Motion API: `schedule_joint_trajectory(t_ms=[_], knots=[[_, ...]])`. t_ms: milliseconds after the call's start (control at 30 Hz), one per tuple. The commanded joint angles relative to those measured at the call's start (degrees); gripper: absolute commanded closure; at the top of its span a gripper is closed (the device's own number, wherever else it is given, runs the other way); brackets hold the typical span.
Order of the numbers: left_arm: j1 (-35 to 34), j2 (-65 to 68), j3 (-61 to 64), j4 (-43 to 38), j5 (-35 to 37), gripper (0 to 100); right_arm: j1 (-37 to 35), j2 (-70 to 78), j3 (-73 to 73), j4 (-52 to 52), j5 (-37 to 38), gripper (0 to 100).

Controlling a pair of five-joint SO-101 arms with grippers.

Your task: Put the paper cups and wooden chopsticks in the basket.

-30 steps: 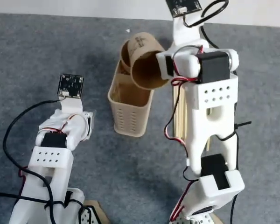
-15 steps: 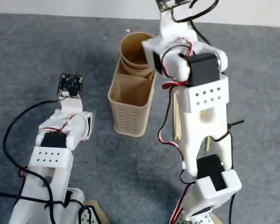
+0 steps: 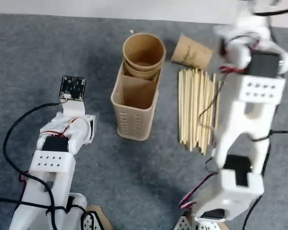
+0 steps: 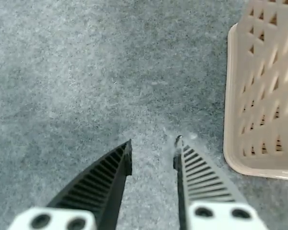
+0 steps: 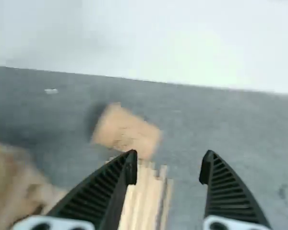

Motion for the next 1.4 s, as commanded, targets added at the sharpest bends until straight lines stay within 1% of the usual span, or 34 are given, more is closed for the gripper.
schedule_joint_trajectory(t_ms=[0, 100, 400, 533, 600, 767, 1033, 1133, 1367], knots=[[0.75, -1.27, -0.04, -0.7, 0.35, 83, 1.1, 7.78, -0.66, -5.67, -0.26, 77.1], [0.75, -1.45, 0.84, -0.88, 0.35, 83, -0.84, 17.01, -1.27, -10.95, -0.26, 77.1], [0.75, -1.1, 0.84, -0.88, 0.35, 83, -6.64, 37.32, -12.09, -30.55, -1.32, 77.1], [0.75, -1.1, 0.84, -0.88, 0.26, 83, -7.52, 44.7, -18.33, -38.02, -10.64, 77.1], [0.75, -1.1, 0.84, -0.88, 0.26, 83, -7.43, 47.78, -21.85, -40.75, -14.07, 77.1], [0.75, -1.1, 0.84, -0.88, 0.26, 83, -8.84, 53.58, -27.74, -41.19, -15.3, 77.1], [0.75, -1.1, 0.92, -0.88, 0.26, 83, -8.75, 60.7, -29.05, -41.45, -15.3, 77.1], [0.75, -1.1, 0.92, -0.7, 0.26, 83, -5.67, 61.41, -29.05, -42.42, -15.3, 77.1], [0.84, -1.1, 0.92, -0.79, 0.35, 83, 4.7, 61.58, -28.7, -42.24, -15.65, 77.1]])
